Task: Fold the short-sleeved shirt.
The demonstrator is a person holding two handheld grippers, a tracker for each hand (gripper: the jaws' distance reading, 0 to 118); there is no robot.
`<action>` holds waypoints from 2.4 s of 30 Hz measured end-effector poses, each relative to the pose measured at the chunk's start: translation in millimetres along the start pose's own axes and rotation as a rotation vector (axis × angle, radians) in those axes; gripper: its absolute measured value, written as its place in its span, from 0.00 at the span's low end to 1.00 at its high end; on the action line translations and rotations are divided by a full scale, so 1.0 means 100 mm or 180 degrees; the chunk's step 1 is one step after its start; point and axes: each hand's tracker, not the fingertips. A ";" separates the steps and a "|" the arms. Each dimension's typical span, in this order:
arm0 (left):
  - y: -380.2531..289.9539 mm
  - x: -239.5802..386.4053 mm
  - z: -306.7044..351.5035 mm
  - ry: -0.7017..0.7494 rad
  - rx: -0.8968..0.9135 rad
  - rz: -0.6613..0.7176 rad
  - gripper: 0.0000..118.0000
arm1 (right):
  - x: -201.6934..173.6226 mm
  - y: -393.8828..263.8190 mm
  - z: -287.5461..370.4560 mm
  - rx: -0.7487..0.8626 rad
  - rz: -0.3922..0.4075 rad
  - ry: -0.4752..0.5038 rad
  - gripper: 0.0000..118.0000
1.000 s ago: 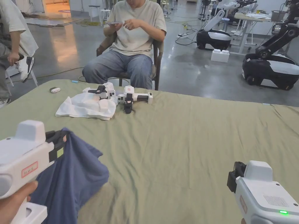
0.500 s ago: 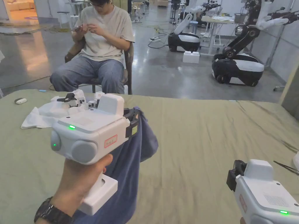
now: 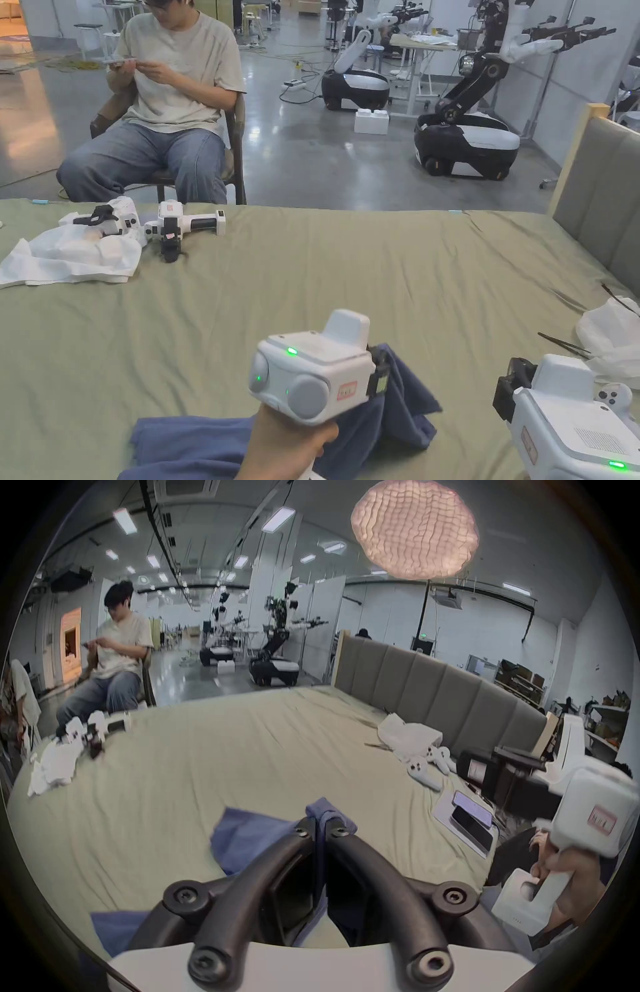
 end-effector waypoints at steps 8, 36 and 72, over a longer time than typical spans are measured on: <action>-0.20 -0.22 0.30 0.0052 0.0268 0.0074 0.66 | -0.07 0.00 0.00 -0.0040 0.0070 0.0112 0.01; -1.03 -2.38 1.32 0.1955 -0.0032 0.1110 0.00 | -0.85 0.05 -0.08 0.0254 0.0207 0.0540 0.01; -1.30 -3.10 0.23 0.1754 -0.1206 0.1396 0.00 | -0.58 -0.39 -0.53 -0.0454 0.0267 0.0269 0.01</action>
